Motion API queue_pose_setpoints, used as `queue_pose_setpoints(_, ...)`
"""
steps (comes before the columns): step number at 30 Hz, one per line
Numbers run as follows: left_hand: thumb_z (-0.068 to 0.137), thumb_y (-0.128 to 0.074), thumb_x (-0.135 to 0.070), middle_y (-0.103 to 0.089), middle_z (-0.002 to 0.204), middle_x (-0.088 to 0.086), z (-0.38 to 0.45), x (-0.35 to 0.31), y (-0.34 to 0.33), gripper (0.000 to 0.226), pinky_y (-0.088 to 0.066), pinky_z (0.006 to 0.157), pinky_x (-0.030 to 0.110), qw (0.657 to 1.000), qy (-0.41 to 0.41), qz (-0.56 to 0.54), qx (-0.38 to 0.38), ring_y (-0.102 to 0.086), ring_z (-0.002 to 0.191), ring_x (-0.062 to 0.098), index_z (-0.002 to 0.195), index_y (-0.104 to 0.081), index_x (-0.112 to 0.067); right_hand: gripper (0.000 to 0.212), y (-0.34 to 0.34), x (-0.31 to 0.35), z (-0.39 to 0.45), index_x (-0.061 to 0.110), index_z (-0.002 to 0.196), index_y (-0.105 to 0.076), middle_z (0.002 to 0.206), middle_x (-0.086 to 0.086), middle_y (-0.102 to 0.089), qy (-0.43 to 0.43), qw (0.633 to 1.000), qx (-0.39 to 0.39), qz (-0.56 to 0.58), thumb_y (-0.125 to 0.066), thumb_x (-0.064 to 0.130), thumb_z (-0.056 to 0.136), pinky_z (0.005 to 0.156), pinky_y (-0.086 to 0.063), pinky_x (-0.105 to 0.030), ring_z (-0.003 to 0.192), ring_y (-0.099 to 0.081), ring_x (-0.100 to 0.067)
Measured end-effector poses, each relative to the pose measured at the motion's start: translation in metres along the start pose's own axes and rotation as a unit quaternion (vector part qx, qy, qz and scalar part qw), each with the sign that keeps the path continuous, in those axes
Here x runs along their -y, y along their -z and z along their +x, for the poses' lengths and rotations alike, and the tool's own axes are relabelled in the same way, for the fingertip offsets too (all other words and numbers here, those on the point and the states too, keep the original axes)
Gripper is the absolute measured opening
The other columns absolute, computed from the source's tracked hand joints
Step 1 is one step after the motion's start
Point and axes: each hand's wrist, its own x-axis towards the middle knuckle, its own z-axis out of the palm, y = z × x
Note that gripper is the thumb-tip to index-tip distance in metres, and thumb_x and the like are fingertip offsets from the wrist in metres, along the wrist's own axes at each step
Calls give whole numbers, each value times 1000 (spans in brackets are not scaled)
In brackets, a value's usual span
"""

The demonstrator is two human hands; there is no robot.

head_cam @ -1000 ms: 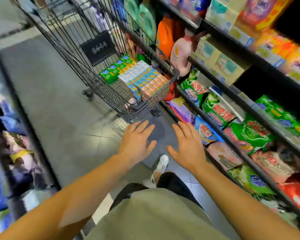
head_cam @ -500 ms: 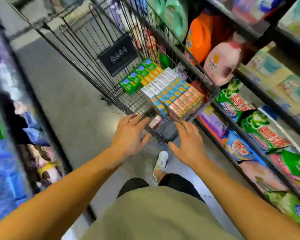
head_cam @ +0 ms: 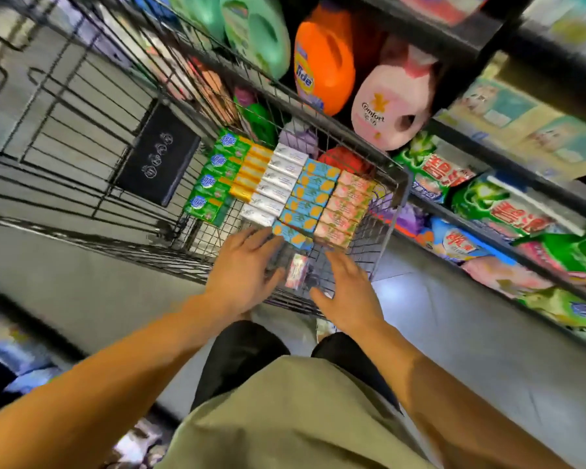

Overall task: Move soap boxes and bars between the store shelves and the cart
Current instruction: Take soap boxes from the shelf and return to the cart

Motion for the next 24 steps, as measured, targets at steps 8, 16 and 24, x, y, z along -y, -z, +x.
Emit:
queue_pose_setpoints(8, 82, -43, -50, -57, 138, 12, 66, 76, -1, 63, -44, 101, 56, 984, -142, 20, 104, -52, 123, 41, 132, -60, -16, 79, -52, 41, 56, 16, 154, -26, 156, -10, -32, -222, 964, -18, 146, -66, 42, 91, 108, -37, -38, 141, -35, -30)
queue_pose_setpoints(16, 85, -51, -44, -59, 136, 9, 90, 124, -57, 58, -43, 102, 54, 970, -200, -2, 138, -54, 123, 35, 135, -57, -16, 74, -108, 18, 122, 9, 151, -29, 149, -17, -41, -344, 912, 52, 218, -68, 32, 92, 104, -38, -33, 137, -38, -33)
queue_pose_setpoints(24, 86, -49, -47, -57, 137, 8, 103, 154, -97, 59, -42, 107, 49, 972, -184, -27, 142, -52, 124, 34, 137, -56, -17, 72, -147, -22, 176, 11, 141, -40, 136, -10, -55, -380, 884, 60, 265, -78, 28, 83, 90, -43, -27, 121, -54, -27)
